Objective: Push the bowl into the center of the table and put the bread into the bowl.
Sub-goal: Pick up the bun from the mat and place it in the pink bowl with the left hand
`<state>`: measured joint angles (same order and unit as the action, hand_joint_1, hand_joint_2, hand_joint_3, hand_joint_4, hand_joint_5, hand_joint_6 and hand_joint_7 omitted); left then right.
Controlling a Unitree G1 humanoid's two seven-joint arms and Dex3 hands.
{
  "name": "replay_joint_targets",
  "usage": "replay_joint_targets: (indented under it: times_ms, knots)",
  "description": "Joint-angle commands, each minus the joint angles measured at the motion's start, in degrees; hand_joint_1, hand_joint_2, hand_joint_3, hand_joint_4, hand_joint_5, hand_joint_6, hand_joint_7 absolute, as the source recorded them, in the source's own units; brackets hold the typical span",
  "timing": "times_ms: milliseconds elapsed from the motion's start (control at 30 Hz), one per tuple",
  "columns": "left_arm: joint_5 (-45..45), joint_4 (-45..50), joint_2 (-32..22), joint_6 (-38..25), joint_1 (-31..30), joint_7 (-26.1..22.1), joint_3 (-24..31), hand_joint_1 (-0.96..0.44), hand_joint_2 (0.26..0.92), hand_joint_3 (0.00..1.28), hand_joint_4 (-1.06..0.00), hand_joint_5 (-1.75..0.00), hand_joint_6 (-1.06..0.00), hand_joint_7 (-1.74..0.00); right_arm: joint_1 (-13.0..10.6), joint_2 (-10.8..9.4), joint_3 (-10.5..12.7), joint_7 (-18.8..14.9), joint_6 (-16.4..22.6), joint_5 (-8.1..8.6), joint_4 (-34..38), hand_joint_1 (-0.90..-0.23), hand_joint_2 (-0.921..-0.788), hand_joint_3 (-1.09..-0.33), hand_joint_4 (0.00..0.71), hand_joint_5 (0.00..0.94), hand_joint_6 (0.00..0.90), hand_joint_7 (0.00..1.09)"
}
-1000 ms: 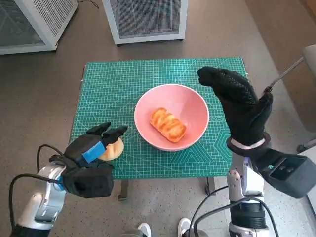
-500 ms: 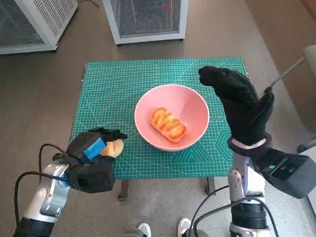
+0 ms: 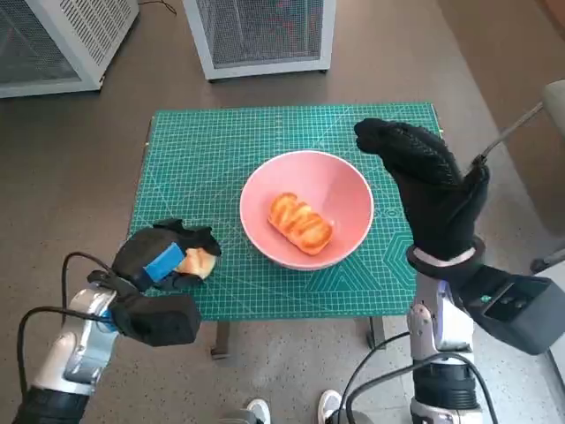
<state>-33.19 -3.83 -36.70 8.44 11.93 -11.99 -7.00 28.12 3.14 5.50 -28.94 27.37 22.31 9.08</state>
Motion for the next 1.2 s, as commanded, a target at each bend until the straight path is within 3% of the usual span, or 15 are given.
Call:
replay_joint_targets:
  times_ms: [33,333,567,667,833,1000,1200]
  knots:
    - [2.1,4.6,-2.1,0.0,0.5,-1.5,2.9,0.0,0.92,0.12,-0.61,-1.31,-0.6,-1.12,-0.9,0.0,-0.1,0.1,-0.3,-0.25,0.6,-0.381,-0.921,-0.581,0.515,0.104,0.112,0.98]
    - [6.3,13.2,-2.0,-1.2,4.2,-2.1,9.3,0.0,0.92,0.08,-0.66,-1.27,-0.64,-1.07,-0.5,0.2,0.2,-0.6,-0.4,0.39,1.2,-0.383,-0.921,-0.576,0.504,0.146,0.115,0.98]
    - [6.8,15.4,0.7,-1.1,10.8,0.5,9.9,0.0,0.92,0.07,-0.67,-1.29,-0.67,-1.02,-0.4,0.3,0.1,-0.8,-0.6,0.8,1.2,-0.391,-0.921,-0.577,0.478,0.201,0.105,1.0]
    - [6.9,15.8,3.4,-1.2,15.0,1.5,8.0,0.0,0.919,0.07,-0.67,-1.29,-0.67,-1.02,-0.4,0.2,0.0,-0.9,-0.4,0.71,1.3,-0.392,-0.921,-0.578,0.472,0.214,0.104,1.0]
    - [4.9,15.7,6.9,-0.7,20.6,1.6,3.6,0.0,0.912,0.07,-0.69,-1.25,-0.67,-1.04,-0.3,0.1,0.0,-1.3,-0.3,0.85,1.7,-0.393,-0.92,-0.585,0.325,0.493,0.091,1.02]
    - [5.6,9.0,9.3,2.4,25.9,-0.1,-0.8,0.0,0.907,0.05,-0.73,-1.16,-0.69,-1.06,-0.4,0.0,0.1,-1.6,-0.3,0.97,1.8,-0.395,-0.921,-0.585,0.291,0.557,0.088,1.03]
    - [4.4,-0.3,12.5,4.9,31.2,-0.7,-5.7,0.0,0.919,0.08,-0.7,-1.17,-0.61,-1.17,-0.6,0.1,0.2,-1.6,-0.3,0.92,1.6,-0.392,-0.918,-0.597,0.275,0.601,0.083,1.04]
